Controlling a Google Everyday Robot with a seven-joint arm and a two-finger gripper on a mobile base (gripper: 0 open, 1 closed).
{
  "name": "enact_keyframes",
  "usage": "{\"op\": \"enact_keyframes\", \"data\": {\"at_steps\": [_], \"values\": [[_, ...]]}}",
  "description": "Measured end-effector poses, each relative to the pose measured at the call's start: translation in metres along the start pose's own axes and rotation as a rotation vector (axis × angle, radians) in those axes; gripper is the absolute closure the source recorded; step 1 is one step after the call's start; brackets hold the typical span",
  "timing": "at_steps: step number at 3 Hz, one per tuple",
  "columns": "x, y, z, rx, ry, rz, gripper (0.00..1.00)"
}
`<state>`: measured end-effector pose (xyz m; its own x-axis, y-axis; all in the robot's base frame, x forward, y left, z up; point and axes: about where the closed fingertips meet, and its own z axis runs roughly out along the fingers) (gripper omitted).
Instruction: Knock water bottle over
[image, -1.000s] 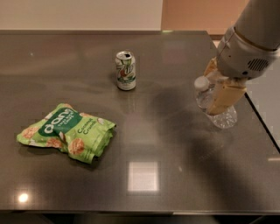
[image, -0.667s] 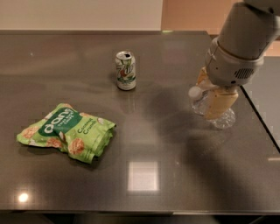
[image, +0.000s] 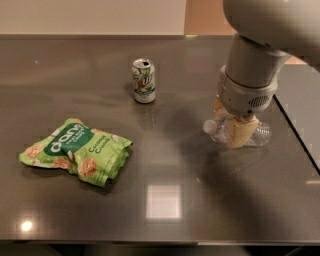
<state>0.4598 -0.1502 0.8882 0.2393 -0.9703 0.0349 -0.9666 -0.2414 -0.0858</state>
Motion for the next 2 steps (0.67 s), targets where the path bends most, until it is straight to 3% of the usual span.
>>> {"op": "enact_keyframes", "data": {"at_steps": [2], "values": [[-0.0116,0.0032,0.0232,-0.033,0.011,-0.039,0.13]]}}
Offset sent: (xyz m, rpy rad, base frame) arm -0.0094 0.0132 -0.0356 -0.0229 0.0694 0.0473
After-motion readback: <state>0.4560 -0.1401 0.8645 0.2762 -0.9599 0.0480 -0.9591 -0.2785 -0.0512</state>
